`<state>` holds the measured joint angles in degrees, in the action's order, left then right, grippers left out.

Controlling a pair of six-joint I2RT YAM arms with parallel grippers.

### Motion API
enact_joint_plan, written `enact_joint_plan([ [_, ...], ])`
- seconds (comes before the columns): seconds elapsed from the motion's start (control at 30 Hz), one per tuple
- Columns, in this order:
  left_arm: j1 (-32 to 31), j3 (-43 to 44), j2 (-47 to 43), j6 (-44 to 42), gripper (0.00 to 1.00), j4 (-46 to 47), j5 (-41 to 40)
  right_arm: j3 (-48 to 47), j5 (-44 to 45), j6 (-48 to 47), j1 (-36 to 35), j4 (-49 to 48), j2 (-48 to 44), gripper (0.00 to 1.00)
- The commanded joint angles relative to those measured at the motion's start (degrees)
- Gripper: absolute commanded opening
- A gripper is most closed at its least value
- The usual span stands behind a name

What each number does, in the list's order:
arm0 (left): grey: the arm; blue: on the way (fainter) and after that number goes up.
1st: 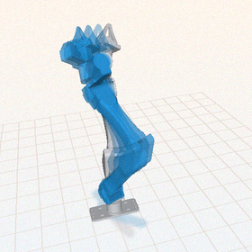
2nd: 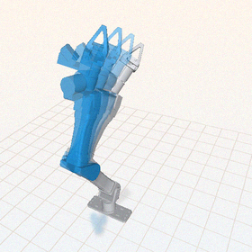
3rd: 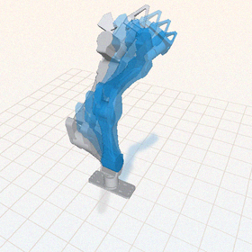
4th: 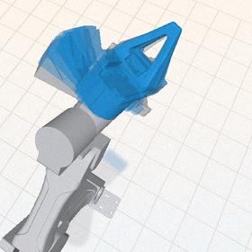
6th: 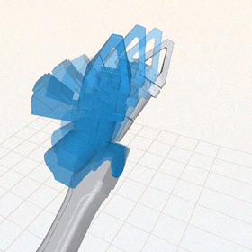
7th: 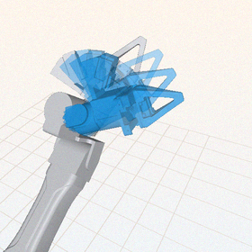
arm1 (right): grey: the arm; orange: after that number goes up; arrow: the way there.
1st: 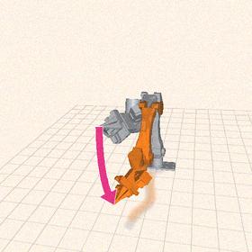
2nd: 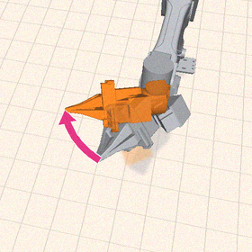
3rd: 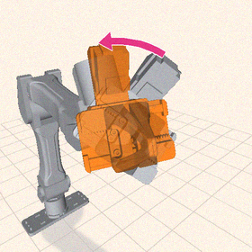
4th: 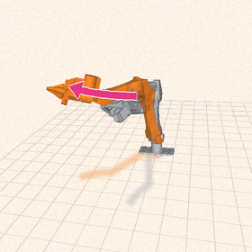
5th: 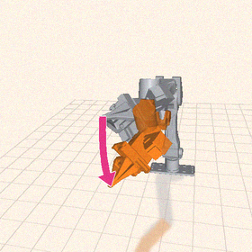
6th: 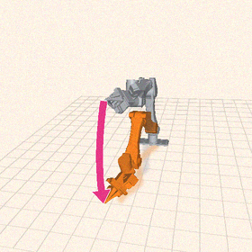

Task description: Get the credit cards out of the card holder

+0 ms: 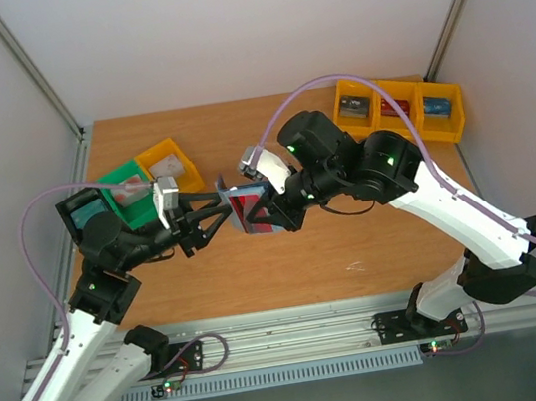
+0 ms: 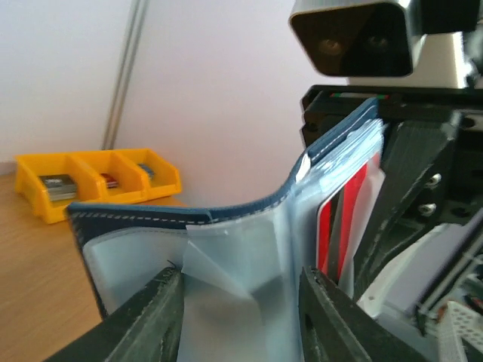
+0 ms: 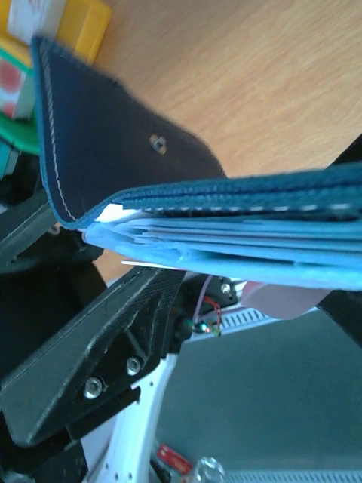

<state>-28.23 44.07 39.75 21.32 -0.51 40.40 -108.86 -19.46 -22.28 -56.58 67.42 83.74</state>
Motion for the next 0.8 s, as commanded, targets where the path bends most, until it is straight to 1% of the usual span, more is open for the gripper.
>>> enact_joint_plan([
  [0.0, 0.28, 1.25, 0.43, 3.97, 0.41, 6.11, 7.76, 0.3, -9.99, -3.29, -0.65, -7.39, 0.07, 0.03],
  [0.1, 0.28, 2.0, 0.45, 2.71, 0.29, 5.78, 8.31, 0.72, -7.89, -2.74, -0.67, -9.64, 0.77, 0.03],
  [0.17, 0.28, 1.99, 0.41, 2.12, 0.26, 5.65, 7.72, 0.27, -8.76, -2.7, -0.65, -10.52, 1.5, 0.02],
  [0.23, 0.28, 2.11, 0.21, 1.28, 0.25, 5.37, 6.78, 0.23, -9.05, -2.78, -0.64, -11.1, 1.92, 0.03],
  [0.27, 0.4, 2.22, 0.13, 0.58, 0.26, 4.94, 5.83, 0.35, -8.88, -3.03, -0.65, -11.19, 1.82, 0.03],
  [0.33, 0.76, 2.81, -0.22, -1.66, 0.33, 3.25, 3.18, 1.28, -7.94, -3.28, -0.6, -11.81, 1.1, 0.02],
  [0.4, 1.2, 3.4, -0.93, -5.19, 0.41, -0.15, -1.17, 2.28, -4.64, -2.43, -0.03, -11.93, 0.2, 0.01],
  [0.43, 1.38, 3.59, -1.25, -8.43, 0.44, -2.71, -5.05, 2.43, -2.08, -0.76, 0.7, -11.46, 0.04, 0.01],
  [0.5, 1.78, 3.65, -1.9, -12.3, 0.48, -5.49, -13.96, 1.46, 4.3, 3.09, 2.85, -8.79, 0.56, 0.01],
  [0.57, 2.38, 3.52, -2.32, -15.75, 0.5, -6.41, -21.41, -1.97, 13.26, 6.96, 4.46, -2.13, 3.25, 0.01],
  [0.6, 2.57, 3.4, -2.45, -17.47, 0.5, -6.47, -22.83, -4.27, 18.1, 8.3, 4.54, 1.59, 4.91, 0.01],
  [0.63, 2.76, 3.47, -2.53, -18.58, 0.5, -6.32, -22.96, -6.87, 24.23, 9.49, 4.54, 5.08, 6.97, 0.01],
  [0.67, 2.82, 3.55, -2.62, -20.1, 0.49, -6.05, -21.59, -8.96, 26.87, 10.48, 4.55, 8.21, 8.77, 0.01],
  [0.73, 2.83, 3.8, -2.79, -21.0, 0.44, -4.82, -14.43, -11.71, 28.2, 11.44, 4.46, 11.2, 11.18, 0.01],
  [0.77, 2.83, 3.97, -2.56, -19.97, 0.42, -3.65, -8.95, -12.09, 27.36, 11.47, 4.34, 11.13, 11.67, 0.01],
])
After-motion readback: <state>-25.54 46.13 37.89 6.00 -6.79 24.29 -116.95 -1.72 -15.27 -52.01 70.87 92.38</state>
